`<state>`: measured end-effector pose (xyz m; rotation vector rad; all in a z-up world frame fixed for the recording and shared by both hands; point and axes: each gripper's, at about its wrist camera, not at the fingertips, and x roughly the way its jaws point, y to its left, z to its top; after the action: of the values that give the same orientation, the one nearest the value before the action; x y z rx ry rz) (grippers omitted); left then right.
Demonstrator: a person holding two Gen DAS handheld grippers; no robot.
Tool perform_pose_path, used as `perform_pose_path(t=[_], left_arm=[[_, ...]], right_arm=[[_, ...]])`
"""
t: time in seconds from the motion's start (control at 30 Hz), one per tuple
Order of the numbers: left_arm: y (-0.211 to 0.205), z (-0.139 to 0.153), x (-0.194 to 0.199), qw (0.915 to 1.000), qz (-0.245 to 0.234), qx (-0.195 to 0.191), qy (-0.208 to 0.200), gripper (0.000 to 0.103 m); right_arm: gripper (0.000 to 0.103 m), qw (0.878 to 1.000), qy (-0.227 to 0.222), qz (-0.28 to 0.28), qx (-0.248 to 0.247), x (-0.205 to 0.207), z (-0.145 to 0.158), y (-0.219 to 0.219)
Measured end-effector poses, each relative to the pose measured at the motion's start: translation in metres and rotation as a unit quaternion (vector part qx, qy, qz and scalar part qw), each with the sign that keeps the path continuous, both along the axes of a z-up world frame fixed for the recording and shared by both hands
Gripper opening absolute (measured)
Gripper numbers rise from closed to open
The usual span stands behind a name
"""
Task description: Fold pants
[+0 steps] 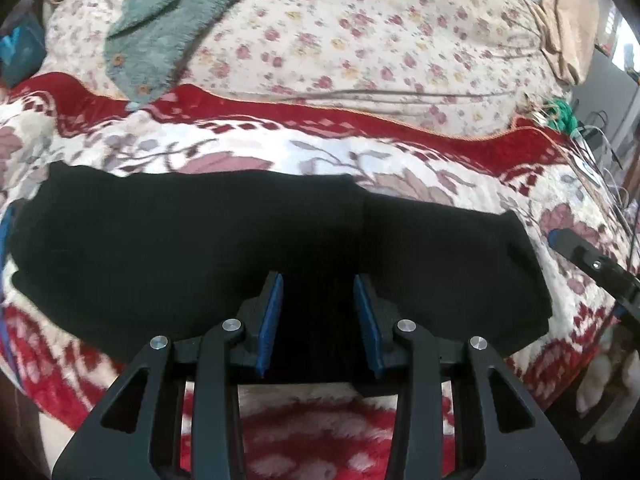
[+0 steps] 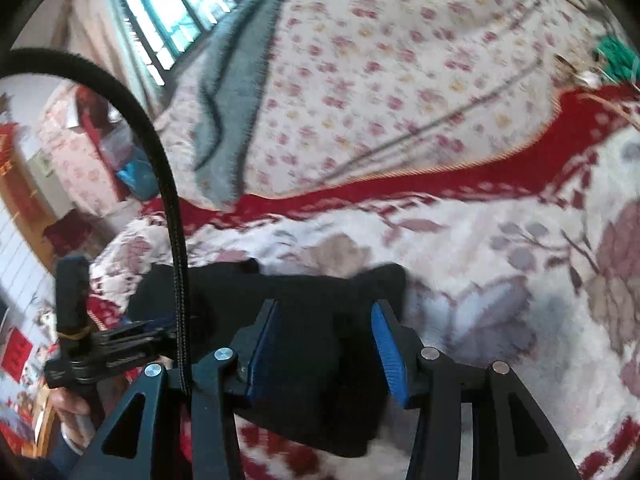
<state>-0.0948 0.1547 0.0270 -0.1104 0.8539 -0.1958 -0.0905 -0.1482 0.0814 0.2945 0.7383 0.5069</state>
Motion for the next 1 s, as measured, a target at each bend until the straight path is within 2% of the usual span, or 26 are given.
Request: perform_pose_path(t=[0.1,0.4,0.57,0.73,0.87,1.0], left_arm=[[0.014,0.004,-0.003,0.9999,0.014,-0.004,0.002,0.036],[0.053,0.007,-0.010,0.9980,0.063,0.002,0.003,0.036],[0.067,0.003,-0.012,0.9969,0.077,-0.013,0.008,0.036],[0.092,-0.001,-0.015,0.9934,0.103,-0.049,0.018,0.036],[0.107,-0.001,-0.018,0.9896,0.126,-0.066,0.022,0.042],[0.114,0.002,-0.025,0.9872,0.149,-0.055,0.011,0.042]], right_arm=[[0.048,0.999,-0.016,0.028,-0.009,0.000,0.004,0.022],[0.050,0.995,-0.003,0.100,-0.014,0.011,-0.004,0.087],[0.050,0.994,0.002,0.107,-0.025,0.014,-0.007,0.099],[0.050,0.992,0.009,0.116,-0.038,0.013,-0.012,0.104],[0.050,0.992,0.013,0.120,-0.032,0.016,-0.015,0.107],[0.051,0.991,0.015,0.127,-0.032,0.020,-0.017,0.116]])
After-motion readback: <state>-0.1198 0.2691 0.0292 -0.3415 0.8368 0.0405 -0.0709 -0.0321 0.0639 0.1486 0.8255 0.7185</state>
